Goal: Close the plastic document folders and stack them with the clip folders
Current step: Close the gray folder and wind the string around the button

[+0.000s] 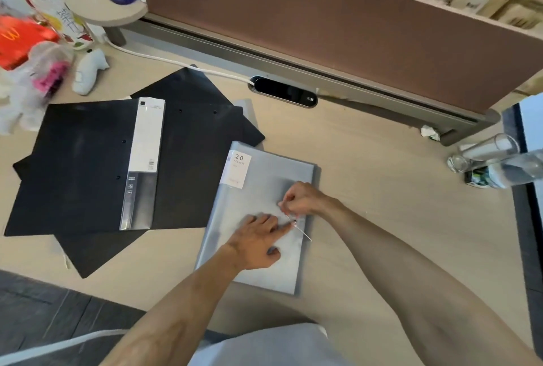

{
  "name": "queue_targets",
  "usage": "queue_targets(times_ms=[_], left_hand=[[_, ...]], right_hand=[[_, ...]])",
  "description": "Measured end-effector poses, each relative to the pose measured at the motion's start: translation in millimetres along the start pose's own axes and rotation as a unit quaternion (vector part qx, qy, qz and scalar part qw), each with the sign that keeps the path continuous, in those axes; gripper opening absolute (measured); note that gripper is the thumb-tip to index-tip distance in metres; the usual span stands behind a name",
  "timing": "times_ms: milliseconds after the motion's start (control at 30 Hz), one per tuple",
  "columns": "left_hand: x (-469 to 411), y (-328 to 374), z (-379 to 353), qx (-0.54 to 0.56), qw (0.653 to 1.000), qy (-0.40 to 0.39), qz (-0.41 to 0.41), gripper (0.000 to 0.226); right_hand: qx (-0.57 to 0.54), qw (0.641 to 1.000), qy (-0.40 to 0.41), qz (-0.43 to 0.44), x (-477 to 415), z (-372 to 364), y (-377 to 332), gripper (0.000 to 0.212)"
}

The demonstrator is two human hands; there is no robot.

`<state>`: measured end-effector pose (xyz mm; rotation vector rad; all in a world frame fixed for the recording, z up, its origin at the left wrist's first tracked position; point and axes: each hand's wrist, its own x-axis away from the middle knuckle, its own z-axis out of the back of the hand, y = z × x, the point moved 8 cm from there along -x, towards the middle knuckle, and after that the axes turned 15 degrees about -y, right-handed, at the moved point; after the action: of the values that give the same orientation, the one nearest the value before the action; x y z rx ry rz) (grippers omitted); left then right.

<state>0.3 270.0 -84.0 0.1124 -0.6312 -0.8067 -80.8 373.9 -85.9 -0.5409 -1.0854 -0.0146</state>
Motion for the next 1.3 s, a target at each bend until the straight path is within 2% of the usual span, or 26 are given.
queue_targets(times_ms=[200, 400, 600, 700, 767, 867, 1000, 1100, 1167, 1233, 1300], left_hand=[[2, 0, -3, -0.011, 1.000, 0.003, 0.000, 0.069], [-1, -1, 0, -0.012, 1.000, 0.006, -0.002, 0.069], [-4, -2, -4, 0.003, 1.000, -0.008, -0.001, 0.070], [-6, -3, -7, -0.009, 0.999, -0.036, 0.002, 0.070], [-7, -4, -9, -0.012, 0.999, -0.047, 0.005, 0.071], [-9, -4, -10, -0.003, 0.998, -0.056, 0.014, 0.072], [-9, -6, -8, 0.044, 0.997, -0.064, 0.008, 0.065], [-4, -21, 6, 0.212, 0.977, 0.014, 0.033, 0.056], [-2, -29, 8, 0.254, 0.965, 0.036, 0.047, 0.055], [0, -27, 8, 0.209, 0.977, 0.034, 0.023, 0.058], [2, -24, 6, 0.087, 0.994, 0.062, -0.011, 0.064]], right_hand=[[0.029, 0.997, 0.056, -0.042, 12, 14, 24, 0.027], [0.050, 0.992, 0.107, -0.045, 29, 21, 50, 0.021], [0.174, 0.971, 0.140, 0.081, 57, -8, 48, 0.019], [0.253, 0.939, 0.166, 0.162, 72, -27, 37, 0.016], [0.305, 0.910, 0.193, 0.202, 77, -39, 26, 0.006], [0.362, 0.886, 0.195, 0.213, 73, -54, 11, 0.016], [0.370, 0.869, 0.224, 0.239, 73, -55, 1, 0.013], [0.380, 0.873, 0.200, 0.230, 65, -54, -1, 0.029], [0.408, 0.877, 0.155, 0.202, 58, -51, -3, 0.028], [0.423, 0.879, 0.112, 0.191, 51, -46, -9, 0.015], [0.421, 0.888, 0.080, 0.170, 41, -41, -14, 0.011]])
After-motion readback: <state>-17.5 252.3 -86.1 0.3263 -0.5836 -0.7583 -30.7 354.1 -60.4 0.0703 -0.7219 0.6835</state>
